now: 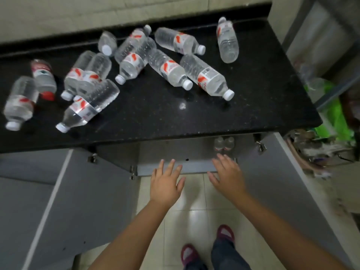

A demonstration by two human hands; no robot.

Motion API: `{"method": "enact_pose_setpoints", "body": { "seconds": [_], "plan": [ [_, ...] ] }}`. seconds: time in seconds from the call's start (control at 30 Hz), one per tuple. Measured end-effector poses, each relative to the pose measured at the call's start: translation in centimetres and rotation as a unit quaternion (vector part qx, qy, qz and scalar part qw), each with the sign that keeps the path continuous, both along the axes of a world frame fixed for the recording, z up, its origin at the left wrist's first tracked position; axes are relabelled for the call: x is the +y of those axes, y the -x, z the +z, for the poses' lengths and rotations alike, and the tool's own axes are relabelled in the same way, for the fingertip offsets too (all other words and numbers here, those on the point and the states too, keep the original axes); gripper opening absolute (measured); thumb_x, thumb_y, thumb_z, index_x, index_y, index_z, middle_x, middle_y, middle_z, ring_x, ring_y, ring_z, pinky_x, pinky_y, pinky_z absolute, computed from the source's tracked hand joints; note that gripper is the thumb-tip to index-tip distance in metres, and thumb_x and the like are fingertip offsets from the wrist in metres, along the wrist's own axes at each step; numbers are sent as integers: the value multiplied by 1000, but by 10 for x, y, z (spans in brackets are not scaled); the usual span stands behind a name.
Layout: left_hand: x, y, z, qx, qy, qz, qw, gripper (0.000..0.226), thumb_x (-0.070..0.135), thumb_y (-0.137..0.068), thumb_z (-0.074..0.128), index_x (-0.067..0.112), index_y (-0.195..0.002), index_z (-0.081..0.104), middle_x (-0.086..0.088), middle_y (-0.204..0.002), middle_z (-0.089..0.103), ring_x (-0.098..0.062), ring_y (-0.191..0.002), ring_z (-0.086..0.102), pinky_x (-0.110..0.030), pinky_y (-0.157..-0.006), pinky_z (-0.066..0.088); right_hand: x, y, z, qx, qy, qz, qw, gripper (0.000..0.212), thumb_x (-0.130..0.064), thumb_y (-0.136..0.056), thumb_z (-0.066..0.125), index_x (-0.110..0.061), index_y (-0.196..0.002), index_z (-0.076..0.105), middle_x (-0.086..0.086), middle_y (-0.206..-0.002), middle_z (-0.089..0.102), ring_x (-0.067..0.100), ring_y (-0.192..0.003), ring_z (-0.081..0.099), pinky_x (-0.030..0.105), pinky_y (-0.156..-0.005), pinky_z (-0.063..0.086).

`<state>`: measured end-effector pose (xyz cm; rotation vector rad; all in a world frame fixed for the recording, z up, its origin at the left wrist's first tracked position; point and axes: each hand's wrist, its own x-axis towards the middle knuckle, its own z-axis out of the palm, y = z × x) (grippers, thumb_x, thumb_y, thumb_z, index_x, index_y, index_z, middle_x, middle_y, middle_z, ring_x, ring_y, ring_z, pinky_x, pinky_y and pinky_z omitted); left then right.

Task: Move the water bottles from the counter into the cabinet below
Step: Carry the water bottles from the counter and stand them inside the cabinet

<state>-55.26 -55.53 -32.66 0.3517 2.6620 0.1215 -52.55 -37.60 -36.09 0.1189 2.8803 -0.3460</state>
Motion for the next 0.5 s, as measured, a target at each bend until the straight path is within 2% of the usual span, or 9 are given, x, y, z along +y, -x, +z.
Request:
{"method": "enact_pose_setpoints", "body": {
  "seconds": [0.1,0.2,0.3,0.4,0.43,0.5],
  "plan": [
    [-14,-2,33,43,-17,-2,999,50,44,-99,29,30,-147,23,6,-160,11,-22,-149,-1,-40,-122,8,-6,6,32,83,5,-15,996,51,-37,-72,41,-2,-88,75,19,-96,76,36,-87,74,48,-67,59],
    [-27,9,56,130,-70,5,989,51,45,-95,33,24,-140,41,-1,-155,30,-30,-147,15,-48,-118,20,-5,23,61,131,11,-42,990,48,-35,-74,46,0,-91,74,21,-99,75,38,-91,72,51,-69,58],
    [-31,30,73,153,-79,18,985,49,42,-96,39,23,-141,40,-1,-156,29,-30,-147,14,-47,-118,18,1,42,85,177,0,-62,982,36,-21,-68,71,3,-95,72,26,-102,73,43,-94,70,54,-74,57],
    [-25,57,86,168,-65,18,983,49,42,-98,37,26,-143,34,2,-158,23,-27,-148,9,-45,-119,15,15,65,99,205,-13,-74,976,44,-15,-60,85,5,-96,72,28,-100,72,46,-93,69,55,-74,56],
    [-21,69,90,170,-63,16,983,49,41,-98,36,27,-144,32,2,-158,21,-27,-148,8,-44,-120,14,21,75,103,213,-15,-78,974,45,-14,-61,85,6,-98,70,29,-103,71,46,-96,68,55,-78,55],
    [-8,92,93,170,-59,10,984,49,40,-98,36,27,-145,30,2,-159,19,-27,-149,6,-44,-120,14,32,94,108,219,-3,-98,971,47,-17,-75,76,4,-114,63,27,-122,63,44,-115,58,50,-96,48]
  ]
}}
